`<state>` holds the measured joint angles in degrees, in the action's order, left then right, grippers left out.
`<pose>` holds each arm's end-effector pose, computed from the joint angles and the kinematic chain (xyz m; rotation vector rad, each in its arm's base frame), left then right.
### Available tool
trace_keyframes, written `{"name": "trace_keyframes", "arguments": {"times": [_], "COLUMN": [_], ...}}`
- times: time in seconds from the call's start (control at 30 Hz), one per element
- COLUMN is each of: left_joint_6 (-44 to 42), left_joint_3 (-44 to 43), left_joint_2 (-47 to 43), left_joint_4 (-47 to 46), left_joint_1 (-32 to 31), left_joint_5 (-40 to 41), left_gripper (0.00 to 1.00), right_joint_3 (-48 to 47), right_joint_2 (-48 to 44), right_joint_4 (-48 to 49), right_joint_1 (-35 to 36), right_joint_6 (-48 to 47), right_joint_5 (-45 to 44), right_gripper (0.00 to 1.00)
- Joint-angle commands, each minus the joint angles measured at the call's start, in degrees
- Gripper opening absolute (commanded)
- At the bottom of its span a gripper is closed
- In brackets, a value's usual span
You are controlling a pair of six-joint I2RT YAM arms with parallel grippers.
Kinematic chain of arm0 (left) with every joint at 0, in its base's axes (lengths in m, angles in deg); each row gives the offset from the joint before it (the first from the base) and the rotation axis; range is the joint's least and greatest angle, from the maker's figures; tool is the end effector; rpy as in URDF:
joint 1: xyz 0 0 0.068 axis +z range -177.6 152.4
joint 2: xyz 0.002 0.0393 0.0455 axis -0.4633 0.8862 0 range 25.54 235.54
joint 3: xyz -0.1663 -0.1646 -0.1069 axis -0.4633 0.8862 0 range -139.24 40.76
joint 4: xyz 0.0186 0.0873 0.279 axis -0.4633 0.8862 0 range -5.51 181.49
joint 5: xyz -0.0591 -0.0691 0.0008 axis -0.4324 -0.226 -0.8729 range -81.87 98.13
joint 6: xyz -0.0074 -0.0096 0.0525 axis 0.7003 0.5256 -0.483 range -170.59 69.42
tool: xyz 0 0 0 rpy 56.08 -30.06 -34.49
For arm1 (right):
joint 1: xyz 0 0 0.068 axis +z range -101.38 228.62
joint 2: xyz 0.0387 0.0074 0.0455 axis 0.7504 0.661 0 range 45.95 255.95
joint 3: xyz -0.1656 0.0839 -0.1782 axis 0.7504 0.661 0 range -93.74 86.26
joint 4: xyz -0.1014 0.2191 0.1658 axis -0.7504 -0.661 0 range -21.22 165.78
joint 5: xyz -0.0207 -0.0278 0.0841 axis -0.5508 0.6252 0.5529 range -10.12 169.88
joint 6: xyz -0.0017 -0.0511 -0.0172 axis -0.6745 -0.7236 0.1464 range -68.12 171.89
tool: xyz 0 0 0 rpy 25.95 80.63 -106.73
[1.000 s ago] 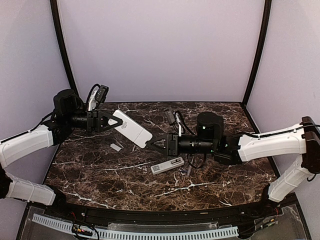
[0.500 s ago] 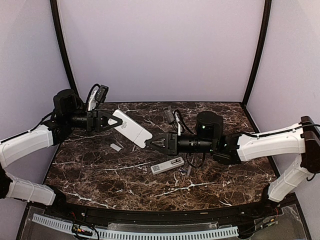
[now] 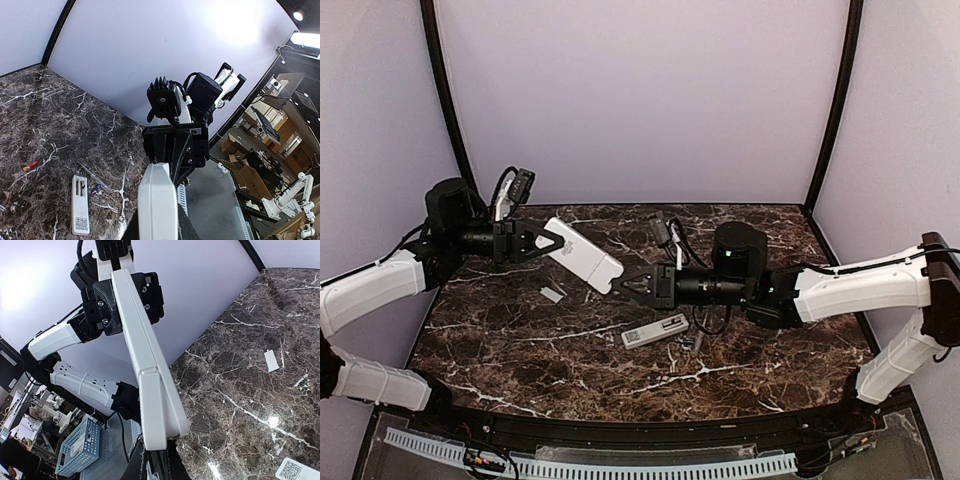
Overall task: Unload the batteries from the remote control
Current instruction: Remove the battery cover from the remote control.
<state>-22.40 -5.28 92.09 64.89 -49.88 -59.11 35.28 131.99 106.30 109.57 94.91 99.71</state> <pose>0.2566 -0.1407 0.2982 0.9210 1.5792 -1.5620 0.1703 0.3314 0.2416 -0.6019 1.8378 1.5953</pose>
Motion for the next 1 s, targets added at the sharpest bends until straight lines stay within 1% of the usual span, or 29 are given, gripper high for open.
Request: {"name": "trace_keyframes", "arguments": {"times": [0.0,0.17,0.33,0.67,0.73,0.8,0.87,0.97], "left_joint_6": [-1.90,-2.10,-2.00,-3.02,-1.84,0.64,1.51,-0.38], "left_joint_3": [-2.17,-2.13,-2.21,-2.48,-2.28,-1.41,-1.18,-1.94], "left_joint_2": [-2.04,-1.85,-1.55,-1.67,-1.26,-0.79,-0.38,-0.43], "left_joint_4": [2.06,2.71,2.92,5.71,5.00,0.75,-0.24,3.38], "left_joint_1": [0.20,0.47,0.48,1.12,1.26,1.27,1.28,1.40], "left_joint_5": [0.73,1.92,2.17,6.27,5.01,3.44,3.15,5.69], "left_gripper": [0.00,0.00,0.00,0.00,0.00,0.00,0.00,0.00], "right_joint_3": [0.89,1.63,1.84,3.43,3.43,3.43,3.51,3.76], "right_joint_2": [-1.35,-2.03,-1.85,-2.28,-1.93,-1.34,-0.75,-0.36], "right_joint_4": [3.74,5.68,6.99,11.13,11.14,11.25,11.68,11.89], "right_joint_1": [-0.43,-0.46,-0.40,-0.64,-0.60,-0.66,-0.73,-0.88], "right_joint_6": [0.67,0.76,0.98,2.15,2.13,2.37,2.73,2.84], "right_joint_5": [0.36,0.97,1.09,0.84,0.55,0.32,0.23,-0.41], "right_gripper": [0.02,0.00,0.00,0.00,0.00,0.00,0.00,0.00]}}
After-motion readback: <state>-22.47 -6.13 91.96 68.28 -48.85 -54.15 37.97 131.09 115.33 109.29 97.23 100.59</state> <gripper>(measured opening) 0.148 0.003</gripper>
